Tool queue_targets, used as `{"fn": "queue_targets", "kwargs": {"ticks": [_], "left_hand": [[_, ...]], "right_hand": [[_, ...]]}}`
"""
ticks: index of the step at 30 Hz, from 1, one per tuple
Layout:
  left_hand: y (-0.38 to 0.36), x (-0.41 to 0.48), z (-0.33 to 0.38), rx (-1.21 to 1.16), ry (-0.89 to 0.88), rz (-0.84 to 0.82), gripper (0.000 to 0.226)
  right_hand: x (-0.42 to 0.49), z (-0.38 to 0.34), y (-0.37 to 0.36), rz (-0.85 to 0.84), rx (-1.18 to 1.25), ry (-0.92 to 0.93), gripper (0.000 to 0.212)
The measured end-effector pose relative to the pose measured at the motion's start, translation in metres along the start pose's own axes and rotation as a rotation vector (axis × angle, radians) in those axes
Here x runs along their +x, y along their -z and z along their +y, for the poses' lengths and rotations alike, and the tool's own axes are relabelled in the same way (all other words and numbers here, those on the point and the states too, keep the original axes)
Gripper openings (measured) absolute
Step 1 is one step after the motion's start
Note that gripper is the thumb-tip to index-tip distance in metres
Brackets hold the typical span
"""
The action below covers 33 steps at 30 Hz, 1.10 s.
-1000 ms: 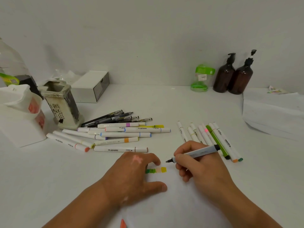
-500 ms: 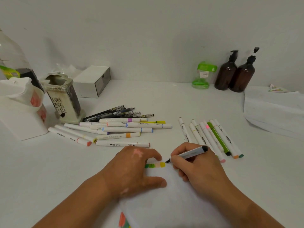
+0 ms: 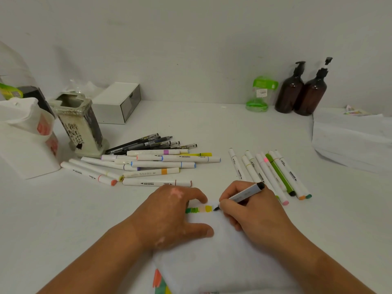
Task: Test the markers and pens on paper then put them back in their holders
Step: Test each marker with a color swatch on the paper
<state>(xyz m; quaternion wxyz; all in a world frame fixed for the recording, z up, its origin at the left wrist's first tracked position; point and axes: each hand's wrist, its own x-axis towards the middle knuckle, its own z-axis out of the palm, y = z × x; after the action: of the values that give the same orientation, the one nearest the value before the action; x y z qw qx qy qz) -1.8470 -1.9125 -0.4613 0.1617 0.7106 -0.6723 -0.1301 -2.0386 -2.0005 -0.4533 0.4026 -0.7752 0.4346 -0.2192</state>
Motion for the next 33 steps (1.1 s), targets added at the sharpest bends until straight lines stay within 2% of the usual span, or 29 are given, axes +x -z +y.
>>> {"fn": "queue_targets", "kwargs": {"ticks": [30, 33], "left_hand": [[0.0026, -0.0015, 0.0026, -0.002, 0.035, -0.025, 0.073], [0.0046, -0.0029, 0.0022, -0.009, 0.035, -0.017, 0.072]], "right_hand": [[0.0023, 0.0037, 0.0003, 0.058, -0.070, -0.008, 0.010], [0.0034, 0.0034, 0.0023, 0.125, 0.126, -0.029, 0.016]]}}
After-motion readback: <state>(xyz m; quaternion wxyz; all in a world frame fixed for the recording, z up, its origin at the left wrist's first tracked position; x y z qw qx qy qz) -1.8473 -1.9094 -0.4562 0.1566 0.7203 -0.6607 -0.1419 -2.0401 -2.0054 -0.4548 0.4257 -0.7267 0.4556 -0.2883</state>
